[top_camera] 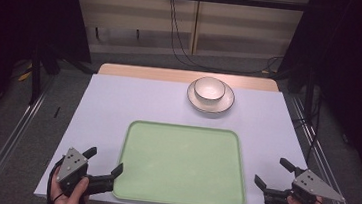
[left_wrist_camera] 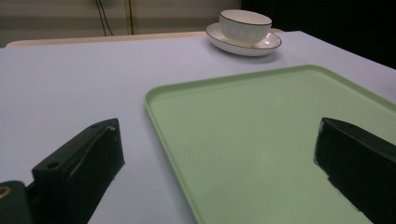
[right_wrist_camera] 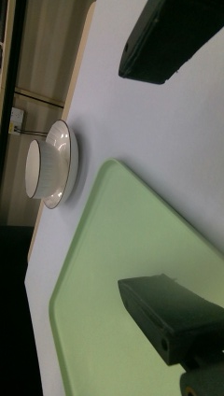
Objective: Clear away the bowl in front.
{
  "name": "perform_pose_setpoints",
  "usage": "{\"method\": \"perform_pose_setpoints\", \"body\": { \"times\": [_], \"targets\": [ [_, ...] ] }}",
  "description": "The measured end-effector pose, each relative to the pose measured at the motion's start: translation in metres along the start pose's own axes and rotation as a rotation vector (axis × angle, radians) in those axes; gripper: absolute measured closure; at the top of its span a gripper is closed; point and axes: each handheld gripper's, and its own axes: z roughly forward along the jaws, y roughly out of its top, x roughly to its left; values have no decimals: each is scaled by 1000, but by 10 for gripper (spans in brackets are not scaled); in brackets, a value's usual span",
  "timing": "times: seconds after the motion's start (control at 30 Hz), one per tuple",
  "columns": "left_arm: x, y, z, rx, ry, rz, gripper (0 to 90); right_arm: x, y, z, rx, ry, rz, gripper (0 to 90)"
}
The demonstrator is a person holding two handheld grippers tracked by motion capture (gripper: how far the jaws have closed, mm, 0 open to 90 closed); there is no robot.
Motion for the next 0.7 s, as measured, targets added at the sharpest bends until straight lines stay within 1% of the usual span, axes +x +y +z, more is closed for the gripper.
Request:
{"method": "perform_pose_setpoints", "body": {
  "times": [0.03,0.07,0.13,0.2,0.27,0.33,0.37,0.4,0.43,0.47,0.5,0.53,0.6,0.63,0.67,0.7],
  "targets": [
    [-1,0,0,-2,8,-1,13,0,0,-1,-1,3,4,9],
    [0,0,-1,-1,1,3,15,0,0,-3,-6,14,21,9],
    [1,0,-1,-2,-5,6,12,-2,-1,-7,8,10,13,6],
    [2,0,-1,2,-2,15,13,-3,-3,-10,21,0,37,6],
    [3,0,0,9,7,16,14,-4,-4,-10,22,2,31,6],
    [2,0,2,12,-3,11,16,-2,-3,-9,25,3,29,7],
    [2,0,3,17,-20,17,27,-2,-4,-9,21,9,24,8],
    [2,0,3,17,-20,17,33,-2,-4,-9,21,9,24,8],
    [1,1,7,33,-55,7,33,-1,-4,-9,24,7,20,9],
    [-2,2,10,34,-46,18,31,0,-4,-9,21,15,14,9],
    [-4,3,13,30,-47,29,28,1,-3,-10,23,25,-3,9],
    [-7,6,18,39,-71,36,19,1,-3,-10,20,31,-1,9],
    [-9,8,23,38,-71,41,21,4,-2,-10,16,33,-12,9],
    [-11,11,26,41,-74,42,23,4,-2,-10,16,42,-13,9],
    [-12,13,28,38,-86,36,20,6,-2,-11,14,47,-15,9],
    [-12,13,28,38,-86,36,20,6,-2,-11,14,47,-15,9]
  ]
}}
